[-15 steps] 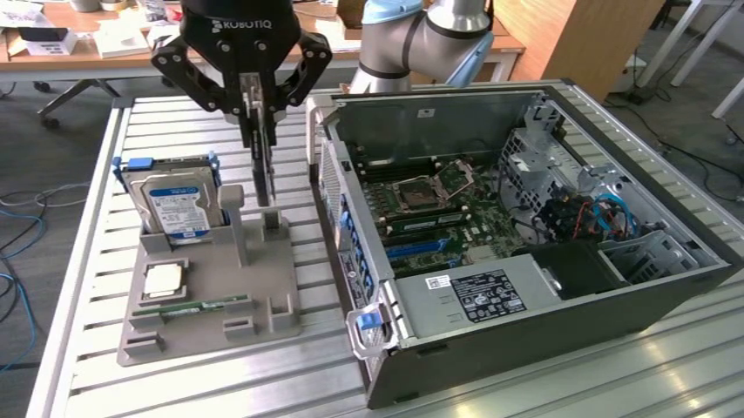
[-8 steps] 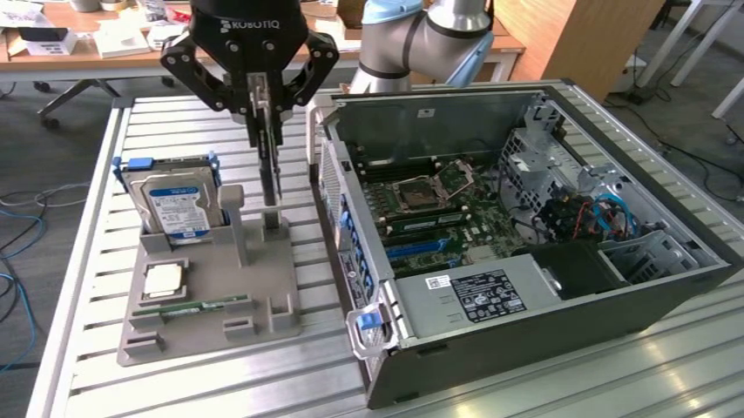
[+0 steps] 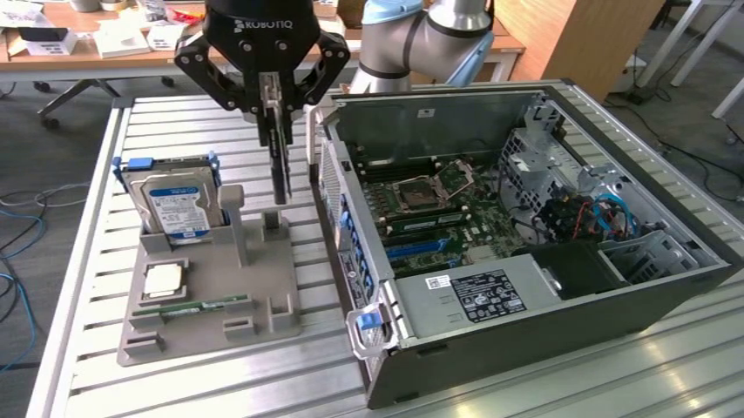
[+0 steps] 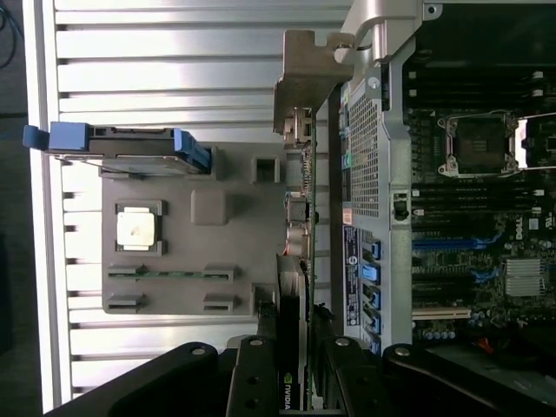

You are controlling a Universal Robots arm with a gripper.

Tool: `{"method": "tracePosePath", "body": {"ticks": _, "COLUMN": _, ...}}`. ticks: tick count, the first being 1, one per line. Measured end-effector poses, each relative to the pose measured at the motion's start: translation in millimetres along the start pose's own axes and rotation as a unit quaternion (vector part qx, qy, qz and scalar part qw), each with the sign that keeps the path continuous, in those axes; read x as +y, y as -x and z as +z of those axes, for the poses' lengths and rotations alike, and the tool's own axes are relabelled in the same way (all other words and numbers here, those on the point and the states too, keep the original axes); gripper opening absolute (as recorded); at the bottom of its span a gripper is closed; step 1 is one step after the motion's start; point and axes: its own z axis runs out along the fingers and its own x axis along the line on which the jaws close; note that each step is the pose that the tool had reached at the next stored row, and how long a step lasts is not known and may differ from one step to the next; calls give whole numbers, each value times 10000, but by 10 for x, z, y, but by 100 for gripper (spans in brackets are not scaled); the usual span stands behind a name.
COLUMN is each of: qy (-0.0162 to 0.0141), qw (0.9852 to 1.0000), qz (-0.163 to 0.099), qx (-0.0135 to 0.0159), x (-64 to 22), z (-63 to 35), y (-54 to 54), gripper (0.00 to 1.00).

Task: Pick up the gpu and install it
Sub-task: 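Pick up the gpu and move the gpu toward the slot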

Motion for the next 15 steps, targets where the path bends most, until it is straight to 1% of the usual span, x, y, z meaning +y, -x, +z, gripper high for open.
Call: {"method": "tracePosePath", "body": {"ticks": 15, "qy": 0, "qw": 10000, "qz": 0, "qx": 0, "x": 9, "z": 5, "y": 187, "gripper": 26}}
